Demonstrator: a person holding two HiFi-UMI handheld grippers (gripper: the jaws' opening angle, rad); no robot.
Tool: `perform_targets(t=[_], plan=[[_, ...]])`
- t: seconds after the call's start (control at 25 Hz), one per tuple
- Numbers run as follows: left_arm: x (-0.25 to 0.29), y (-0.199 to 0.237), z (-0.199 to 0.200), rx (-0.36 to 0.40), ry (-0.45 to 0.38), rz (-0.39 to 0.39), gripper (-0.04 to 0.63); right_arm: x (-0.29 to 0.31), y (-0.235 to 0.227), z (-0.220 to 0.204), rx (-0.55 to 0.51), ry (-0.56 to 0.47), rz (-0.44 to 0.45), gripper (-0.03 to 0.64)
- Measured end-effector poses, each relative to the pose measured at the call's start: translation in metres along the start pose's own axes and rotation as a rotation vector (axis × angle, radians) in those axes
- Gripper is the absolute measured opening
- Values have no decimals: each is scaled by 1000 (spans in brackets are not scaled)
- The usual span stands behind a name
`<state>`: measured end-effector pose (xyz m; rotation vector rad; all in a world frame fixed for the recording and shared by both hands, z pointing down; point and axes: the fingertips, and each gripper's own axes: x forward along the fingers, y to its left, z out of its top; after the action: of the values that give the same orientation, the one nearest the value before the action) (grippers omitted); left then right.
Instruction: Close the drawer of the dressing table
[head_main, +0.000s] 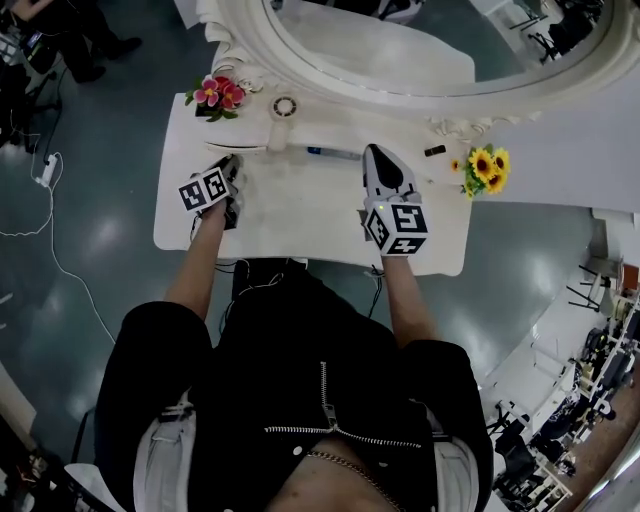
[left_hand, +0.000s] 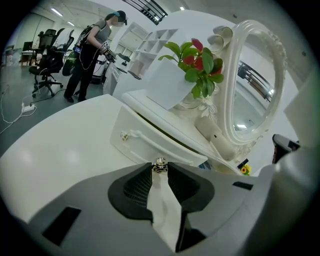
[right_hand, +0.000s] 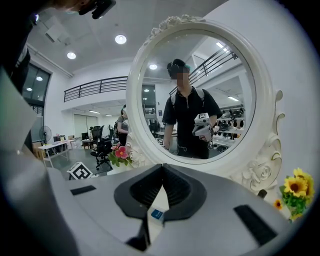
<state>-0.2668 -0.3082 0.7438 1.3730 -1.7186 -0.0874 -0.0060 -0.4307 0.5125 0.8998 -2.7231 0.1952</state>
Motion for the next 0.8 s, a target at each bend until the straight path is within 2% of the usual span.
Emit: perform_targets(t=[0.52,0.8], plan=[[19,-2,19,25,8,-1,107,-16,-10,-5,8,3,-36,3],[3,-4,9,118,7,49,108,-33,-14,-8,2,-5,-48,3]])
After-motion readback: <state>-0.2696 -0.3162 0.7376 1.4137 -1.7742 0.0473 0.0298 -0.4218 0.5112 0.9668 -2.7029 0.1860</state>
